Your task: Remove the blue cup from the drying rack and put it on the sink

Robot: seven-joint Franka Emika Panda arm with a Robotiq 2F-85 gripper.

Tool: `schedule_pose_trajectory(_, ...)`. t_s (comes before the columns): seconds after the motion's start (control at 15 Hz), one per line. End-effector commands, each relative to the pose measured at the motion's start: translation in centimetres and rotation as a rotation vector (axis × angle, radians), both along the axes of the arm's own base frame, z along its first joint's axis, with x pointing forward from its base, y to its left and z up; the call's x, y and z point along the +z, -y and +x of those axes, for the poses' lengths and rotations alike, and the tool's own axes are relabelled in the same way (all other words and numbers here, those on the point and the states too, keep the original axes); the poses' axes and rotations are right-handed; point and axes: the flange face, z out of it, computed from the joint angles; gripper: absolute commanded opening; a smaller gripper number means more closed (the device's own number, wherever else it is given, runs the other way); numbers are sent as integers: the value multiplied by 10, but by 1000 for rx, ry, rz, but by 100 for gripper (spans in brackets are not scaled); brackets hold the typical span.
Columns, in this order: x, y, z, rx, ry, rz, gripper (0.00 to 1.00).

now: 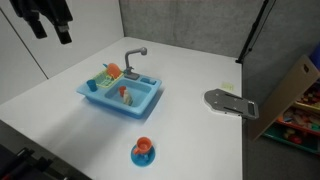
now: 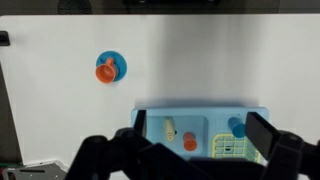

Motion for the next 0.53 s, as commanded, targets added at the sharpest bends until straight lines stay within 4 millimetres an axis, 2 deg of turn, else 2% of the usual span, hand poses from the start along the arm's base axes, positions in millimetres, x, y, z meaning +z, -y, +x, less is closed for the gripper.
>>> schedule_pose_trajectory(0.0,29,4,-10,-20,9,3,100)
schedule_pose_trajectory(0.13,34,3,-9,-14,12,0,100)
schedule_pose_trajectory(0.27,26,0,-9,-2,19,-1,100)
schedule_pose_trajectory(0.47,27,0,-9,-2,20,-1,100)
